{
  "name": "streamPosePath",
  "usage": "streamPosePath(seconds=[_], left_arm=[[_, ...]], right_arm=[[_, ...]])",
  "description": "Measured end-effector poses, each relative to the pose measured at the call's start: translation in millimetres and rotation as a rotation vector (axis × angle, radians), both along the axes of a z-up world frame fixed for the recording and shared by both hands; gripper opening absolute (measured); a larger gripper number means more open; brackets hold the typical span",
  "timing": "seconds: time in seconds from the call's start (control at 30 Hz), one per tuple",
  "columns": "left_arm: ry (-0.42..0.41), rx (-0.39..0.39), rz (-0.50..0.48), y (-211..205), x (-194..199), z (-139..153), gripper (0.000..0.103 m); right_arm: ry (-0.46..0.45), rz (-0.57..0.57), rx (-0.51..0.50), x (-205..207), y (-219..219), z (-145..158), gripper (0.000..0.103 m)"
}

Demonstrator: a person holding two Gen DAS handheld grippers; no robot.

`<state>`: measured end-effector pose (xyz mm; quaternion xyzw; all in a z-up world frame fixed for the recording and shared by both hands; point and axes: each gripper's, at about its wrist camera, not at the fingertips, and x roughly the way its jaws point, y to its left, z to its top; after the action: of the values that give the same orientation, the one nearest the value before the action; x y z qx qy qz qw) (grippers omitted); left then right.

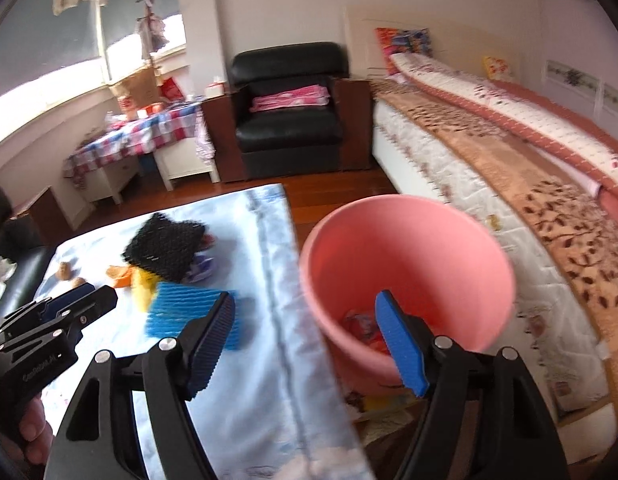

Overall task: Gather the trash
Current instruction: 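Grasp the blue foam net with the right tool while the left grasps the black net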

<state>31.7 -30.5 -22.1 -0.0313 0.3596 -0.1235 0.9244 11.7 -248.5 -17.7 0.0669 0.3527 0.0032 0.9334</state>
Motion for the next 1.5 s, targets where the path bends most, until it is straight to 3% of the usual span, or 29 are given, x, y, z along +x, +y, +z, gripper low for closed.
streamPosePath(seconds=[0.4, 0.57, 0.67, 0.73, 0.87, 0.97, 1.3, 1.5], left_arm=[[0.038, 0.006, 0.114, 66, -4, -14, 0.04], [0.055, 0.006, 0.132, 69, 2, -17, 0.04], [0.065, -0.004, 0.133, 71, 6, -18, 0.04], [0.07, -0.008, 0.13, 69, 10, -18, 0.04], [0.071, -0.011, 0.122, 65, 16, -17, 0.04], [0.064, -0.01, 0.106, 59, 21, -13, 0.04], [0.051, -0.055, 0.038, 34, 53, 1, 0.04], [0.079, -0.026, 0.032, 17, 82, -16, 0.04]], right_arm=[[0.089, 0.227, 0.05, 23, 60, -32, 0.067], [0.091, 0.36, -0.002, 28, 98, -39, 0.067], [0.107, 0.382, -0.037, 36, 110, -48, 0.067], [0.126, 0.378, -0.043, 43, 111, -54, 0.059], [0.21, 0.372, -0.041, 59, 112, -71, 0.02], [0.226, 0.384, 0.004, 59, 106, -75, 0.009], [0.172, 0.391, 0.097, 31, 81, -50, 0.007], [0.147, 0.373, 0.131, 22, 66, -40, 0.007]])
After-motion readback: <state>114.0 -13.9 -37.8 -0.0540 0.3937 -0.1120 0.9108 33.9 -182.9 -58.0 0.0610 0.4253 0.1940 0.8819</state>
